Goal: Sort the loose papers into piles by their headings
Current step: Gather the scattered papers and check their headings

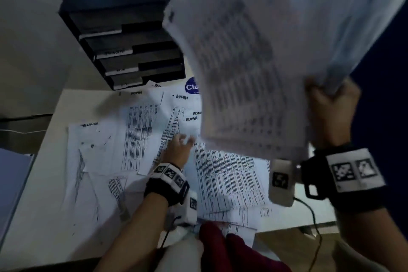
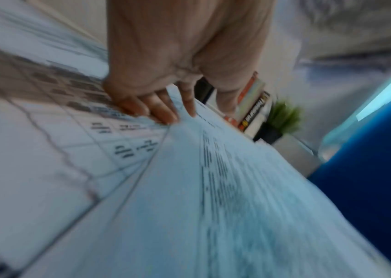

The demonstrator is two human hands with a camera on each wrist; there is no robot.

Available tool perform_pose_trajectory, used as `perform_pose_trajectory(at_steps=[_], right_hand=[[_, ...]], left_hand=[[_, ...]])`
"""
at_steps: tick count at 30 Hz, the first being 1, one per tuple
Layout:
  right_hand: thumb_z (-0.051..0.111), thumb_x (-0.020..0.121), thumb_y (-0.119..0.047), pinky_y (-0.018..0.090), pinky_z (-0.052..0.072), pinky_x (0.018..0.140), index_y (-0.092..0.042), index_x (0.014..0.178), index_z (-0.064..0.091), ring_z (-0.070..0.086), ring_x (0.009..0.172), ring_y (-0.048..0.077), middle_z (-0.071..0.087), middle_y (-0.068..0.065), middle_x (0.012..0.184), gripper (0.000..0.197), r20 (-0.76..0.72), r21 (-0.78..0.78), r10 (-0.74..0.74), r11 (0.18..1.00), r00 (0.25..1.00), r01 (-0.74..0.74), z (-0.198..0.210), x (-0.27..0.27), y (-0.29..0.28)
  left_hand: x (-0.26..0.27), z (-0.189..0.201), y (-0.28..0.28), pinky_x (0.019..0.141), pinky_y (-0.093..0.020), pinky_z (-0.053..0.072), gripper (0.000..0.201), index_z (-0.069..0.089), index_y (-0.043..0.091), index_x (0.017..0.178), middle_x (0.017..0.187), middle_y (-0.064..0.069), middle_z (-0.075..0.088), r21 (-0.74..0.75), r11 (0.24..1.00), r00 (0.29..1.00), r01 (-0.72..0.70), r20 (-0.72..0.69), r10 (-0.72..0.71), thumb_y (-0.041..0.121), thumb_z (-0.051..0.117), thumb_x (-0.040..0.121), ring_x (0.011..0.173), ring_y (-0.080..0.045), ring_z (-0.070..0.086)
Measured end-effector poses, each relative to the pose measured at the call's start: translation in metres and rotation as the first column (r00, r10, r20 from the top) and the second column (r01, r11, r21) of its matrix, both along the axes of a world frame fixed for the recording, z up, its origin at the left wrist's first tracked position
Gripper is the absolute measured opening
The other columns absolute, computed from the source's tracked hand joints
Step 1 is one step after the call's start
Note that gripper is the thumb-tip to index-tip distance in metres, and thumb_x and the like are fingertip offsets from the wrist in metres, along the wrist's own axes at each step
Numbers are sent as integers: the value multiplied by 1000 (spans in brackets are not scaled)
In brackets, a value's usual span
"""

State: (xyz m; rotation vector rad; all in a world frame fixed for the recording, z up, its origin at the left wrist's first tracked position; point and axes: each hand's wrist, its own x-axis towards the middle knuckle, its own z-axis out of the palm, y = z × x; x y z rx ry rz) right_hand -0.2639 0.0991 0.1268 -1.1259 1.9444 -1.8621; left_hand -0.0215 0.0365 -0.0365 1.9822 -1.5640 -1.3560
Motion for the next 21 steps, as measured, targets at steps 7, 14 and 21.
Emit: perform_pose_trajectory(at_steps=[7,14,21], right_hand=[[63,83,2,26,52,55,1,79,64,62,52,9,67,2,56,4,433,569,80,748,898,-342,-129,17,20],[72,76,-23,32,44,65,2,95,55,55,77,25,58,19,93,35,347,714,-38,659,937,-237,-168,7,24],[83,64,-29,33,15,49,-14,57,27,24,54,17,26,3,55,59,71,774,-127,633,989,26,-159,-16,30]], left_hand=[[18,2,5,104,-43,37,69,32,14,142,142,-6,40,151,976,927,-156,-318,198,55,44,89,126,-27,44],[21,2,12,94,-32,37,36,45,6,133,136,-16,47,-23,983,981,-182,63,183,11,38,97,121,-33,47],[50,-11,5,76,-30,38,32,54,-11,116,108,-26,58,30,985,985,-168,52,166,10,39,97,91,-28,52]])
